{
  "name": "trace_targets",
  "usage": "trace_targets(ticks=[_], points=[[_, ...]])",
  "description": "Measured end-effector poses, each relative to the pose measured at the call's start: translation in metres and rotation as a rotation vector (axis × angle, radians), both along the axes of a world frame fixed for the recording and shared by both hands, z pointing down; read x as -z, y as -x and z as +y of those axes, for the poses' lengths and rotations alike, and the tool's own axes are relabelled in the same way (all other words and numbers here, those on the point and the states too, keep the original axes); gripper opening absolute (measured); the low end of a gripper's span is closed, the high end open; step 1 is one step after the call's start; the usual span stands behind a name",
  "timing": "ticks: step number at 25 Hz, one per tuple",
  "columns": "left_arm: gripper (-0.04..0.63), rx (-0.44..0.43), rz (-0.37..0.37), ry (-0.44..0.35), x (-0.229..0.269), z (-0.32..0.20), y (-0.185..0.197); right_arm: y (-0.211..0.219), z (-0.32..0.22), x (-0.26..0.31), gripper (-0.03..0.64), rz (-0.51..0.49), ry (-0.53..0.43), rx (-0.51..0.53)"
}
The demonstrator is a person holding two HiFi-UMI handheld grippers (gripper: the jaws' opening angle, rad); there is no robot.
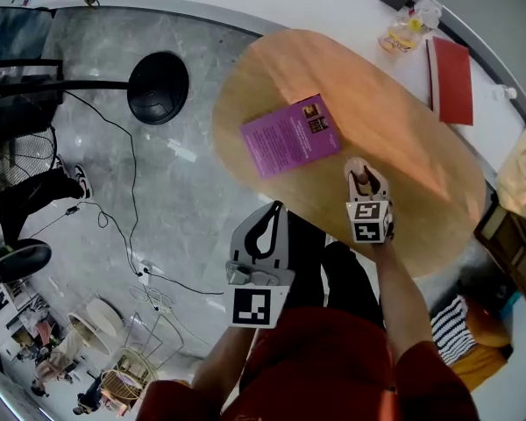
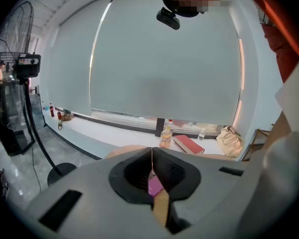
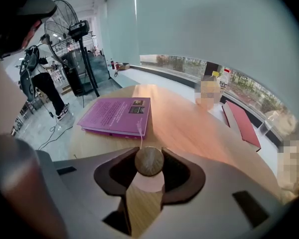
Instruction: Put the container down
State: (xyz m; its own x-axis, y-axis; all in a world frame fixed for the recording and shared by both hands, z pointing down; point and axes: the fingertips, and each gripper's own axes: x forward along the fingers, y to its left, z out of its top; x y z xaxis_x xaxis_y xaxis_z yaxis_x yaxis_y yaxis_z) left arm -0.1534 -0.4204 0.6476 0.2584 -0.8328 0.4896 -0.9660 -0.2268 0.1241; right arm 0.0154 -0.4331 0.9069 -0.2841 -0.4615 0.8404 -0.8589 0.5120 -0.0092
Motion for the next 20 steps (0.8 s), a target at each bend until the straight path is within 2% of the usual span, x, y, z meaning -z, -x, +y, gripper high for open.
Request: trace_targets(ticks=[11, 14, 20], points=[[0.009, 0.018, -0.015, -0.034, 0.005, 0.003, -0.005, -0.004, 0.003, -0.004, 0.137, 0.003, 0.011, 0.024], [0.009, 0.023, -0.016, -0.03, 0.01, 0.009, -0.002, -0.003, 0.003, -0.001, 0.181, -0.008, 0.016, 0.013], [0.009, 0.019, -0.035, -0.068, 0.034, 0.023, -0.008, -0.003, 0.021, 0.014, 0.193, -0.035, 0.035, 0.013]])
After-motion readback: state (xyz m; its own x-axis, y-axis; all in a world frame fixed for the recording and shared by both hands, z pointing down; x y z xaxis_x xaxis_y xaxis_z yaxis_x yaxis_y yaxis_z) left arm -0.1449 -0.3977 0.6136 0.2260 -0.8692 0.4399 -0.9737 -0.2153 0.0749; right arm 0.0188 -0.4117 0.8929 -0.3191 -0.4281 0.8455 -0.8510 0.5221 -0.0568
